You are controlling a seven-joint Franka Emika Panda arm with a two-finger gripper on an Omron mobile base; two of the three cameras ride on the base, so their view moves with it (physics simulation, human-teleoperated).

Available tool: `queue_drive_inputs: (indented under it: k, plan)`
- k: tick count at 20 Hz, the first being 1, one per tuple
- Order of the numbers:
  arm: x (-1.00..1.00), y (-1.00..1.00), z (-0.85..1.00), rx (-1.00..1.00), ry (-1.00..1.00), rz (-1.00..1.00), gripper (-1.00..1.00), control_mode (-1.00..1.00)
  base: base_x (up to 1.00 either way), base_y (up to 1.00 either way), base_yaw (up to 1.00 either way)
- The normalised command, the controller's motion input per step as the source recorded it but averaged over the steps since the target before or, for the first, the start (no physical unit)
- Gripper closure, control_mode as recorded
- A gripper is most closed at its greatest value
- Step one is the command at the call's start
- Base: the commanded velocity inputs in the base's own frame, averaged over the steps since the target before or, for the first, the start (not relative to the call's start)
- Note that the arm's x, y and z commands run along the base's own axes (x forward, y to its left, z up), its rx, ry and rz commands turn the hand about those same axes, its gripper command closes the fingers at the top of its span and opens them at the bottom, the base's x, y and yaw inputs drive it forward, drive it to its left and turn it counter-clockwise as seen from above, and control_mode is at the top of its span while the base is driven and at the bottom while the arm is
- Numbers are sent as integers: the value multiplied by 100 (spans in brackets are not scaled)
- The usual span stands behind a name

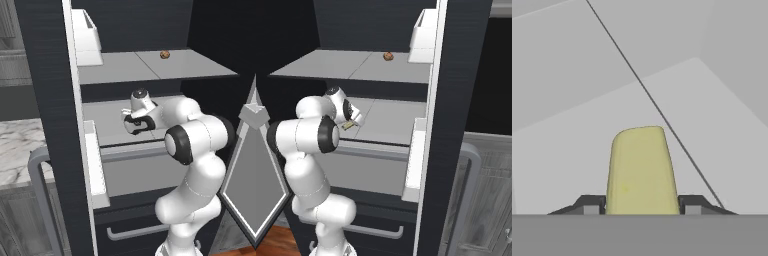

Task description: Retrieve the butter from the fridge and place it on a plate on the dining table. Then retrieve the butter knife by the fridge and place it near the plate.

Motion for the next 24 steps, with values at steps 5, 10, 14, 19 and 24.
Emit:
queue_drive_inputs:
  k: [5, 10, 14, 19, 24]
  plan:
    - [-60, -31, 15, 5, -8, 21, 100, -100, 0, 0, 0]
    - [-100, -43, 38, 5, -5, 31, 100, -100, 0, 0, 0]
    - [-94, -10, 60, -3, 6, 32, 100, -100, 0, 0, 0]
    - [-97, 15, 42, -4, 15, 34, 100, -100, 0, 0, 0]
    - [-97, -5, 39, -10, 13, 6, 100, -100, 0, 0, 0]
